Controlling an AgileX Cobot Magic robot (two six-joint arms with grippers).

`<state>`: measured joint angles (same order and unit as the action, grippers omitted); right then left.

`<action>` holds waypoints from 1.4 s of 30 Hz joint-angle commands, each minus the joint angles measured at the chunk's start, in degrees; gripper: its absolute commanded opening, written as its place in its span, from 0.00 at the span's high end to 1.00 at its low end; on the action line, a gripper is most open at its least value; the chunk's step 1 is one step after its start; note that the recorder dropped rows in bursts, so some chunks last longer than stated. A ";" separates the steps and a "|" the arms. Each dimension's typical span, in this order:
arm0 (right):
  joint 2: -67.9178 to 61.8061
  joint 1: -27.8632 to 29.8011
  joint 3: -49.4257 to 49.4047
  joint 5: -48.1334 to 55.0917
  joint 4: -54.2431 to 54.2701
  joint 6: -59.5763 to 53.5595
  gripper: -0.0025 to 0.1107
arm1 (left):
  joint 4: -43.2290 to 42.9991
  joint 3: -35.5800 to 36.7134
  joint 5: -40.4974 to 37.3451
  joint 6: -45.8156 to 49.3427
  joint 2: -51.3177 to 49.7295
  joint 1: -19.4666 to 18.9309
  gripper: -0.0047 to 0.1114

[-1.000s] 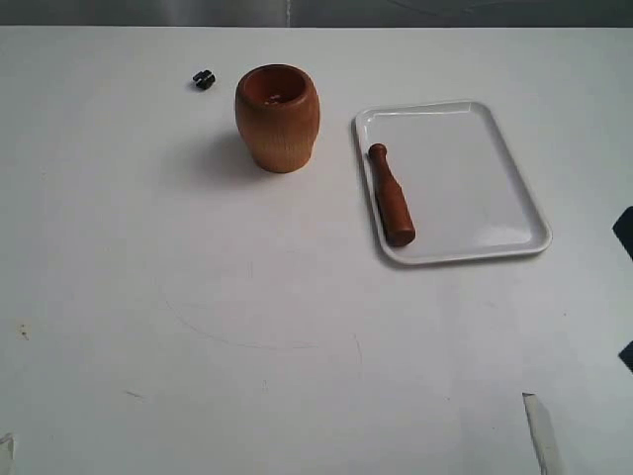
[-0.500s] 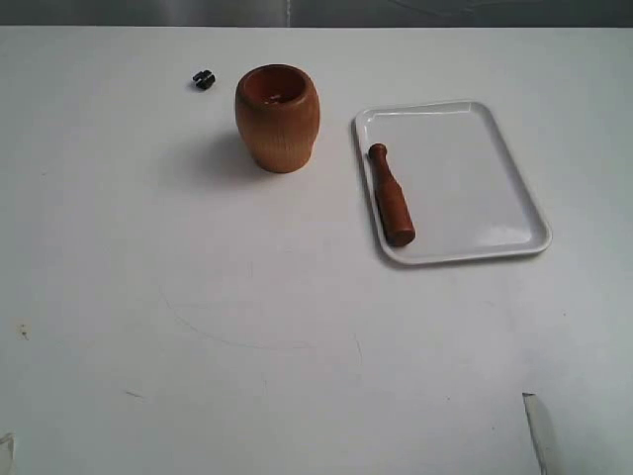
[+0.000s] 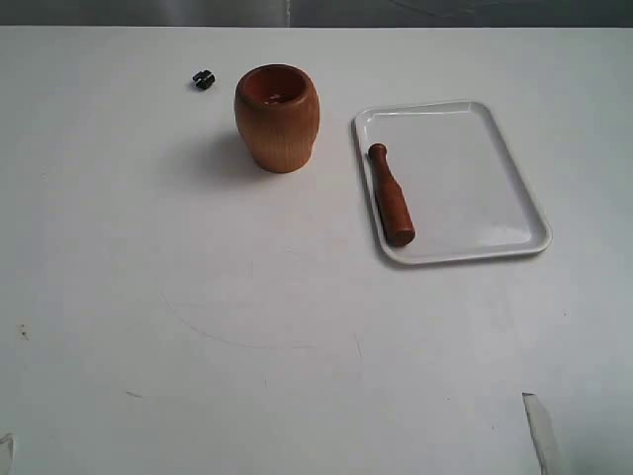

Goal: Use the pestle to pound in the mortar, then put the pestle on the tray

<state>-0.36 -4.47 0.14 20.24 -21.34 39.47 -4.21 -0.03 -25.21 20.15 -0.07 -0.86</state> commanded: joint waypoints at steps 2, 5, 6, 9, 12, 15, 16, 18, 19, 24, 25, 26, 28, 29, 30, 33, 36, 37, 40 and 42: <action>0.36 2.14 -0.14 -1.64 2.68 -9.92 0.98 | 0.42 0.03 0.17 -0.47 0.07 0.44 0.96; 0.36 2.14 -0.14 -7.80 2.68 -12.67 0.98 | 0.42 0.03 0.17 -0.47 0.07 0.44 0.96; 0.36 2.14 -0.14 -9.89 2.68 -14.22 0.98 | 0.42 0.03 0.17 -0.47 0.07 0.44 0.96; 0.36 2.14 -0.14 -13.32 2.68 -16.54 0.98 | 0.42 0.03 0.17 -0.47 0.07 0.44 0.96; 0.36 2.14 -0.14 -13.58 3.29 -16.54 0.98 | 0.42 0.03 0.17 -0.47 0.07 0.44 0.96; 0.36 2.14 -0.14 -13.23 3.31 -16.80 0.98 | 0.42 0.03 0.17 -0.47 0.07 0.44 0.96; 0.36 2.14 -0.14 -12.17 3.31 -17.51 0.98 | 0.42 0.03 0.17 -0.47 0.07 0.44 0.96; 0.36 2.14 -0.14 -8.85 4.85 -20.95 0.98 | 0.42 0.03 0.17 -0.47 0.07 0.44 0.96; 0.36 2.14 -0.14 -6.98 7.29 -23.96 0.98 | 0.42 0.03 0.17 -0.47 0.07 0.44 0.96; 0.36 2.14 -0.14 -1.86 26.15 -47.41 0.98 | 0.42 0.03 0.17 -0.47 0.07 0.44 0.96; 0.36 2.14 -0.14 -1.52 27.98 -49.14 0.98 | 0.42 0.03 0.17 -0.47 0.07 0.44 0.96; 0.36 2.14 -0.14 -1.52 27.98 -49.14 0.98 | 0.42 0.03 0.17 -0.47 0.07 0.44 0.96; 0.36 2.14 -0.14 -1.42 27.98 -49.14 0.98 | 0.42 0.03 0.17 -0.47 0.07 0.44 0.96; 0.36 2.14 -0.14 -1.20 27.98 -49.14 0.98 | 0.42 0.03 0.17 -0.47 0.07 0.44 0.96; 0.36 2.14 -0.14 -1.09 28.10 -49.14 0.98 | 0.42 0.03 0.17 -0.47 0.07 0.44 0.96; 0.36 2.14 -0.14 -0.96 28.10 -49.14 0.98 | 0.42 0.03 0.17 -0.47 0.07 0.44 0.96; 0.36 1.35 -0.14 -0.86 28.19 -49.24 0.98 | 0.42 0.03 0.17 -0.47 0.07 0.44 0.96; 0.36 0.52 -0.14 -0.96 28.05 -49.24 0.98 | 0.42 0.03 0.17 -0.47 0.07 0.44 0.96; 0.36 -1.43 -0.14 -1.04 27.81 -49.48 0.98 | 0.42 0.03 0.17 -0.47 0.07 0.44 0.96; 0.36 -1.43 -0.14 -1.04 27.81 -49.60 0.98 | 0.42 0.03 0.17 -0.47 0.07 0.44 0.96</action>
<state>-0.36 -5.67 0.14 19.24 6.29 -9.39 -4.21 -0.03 -25.21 20.15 -0.07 -0.86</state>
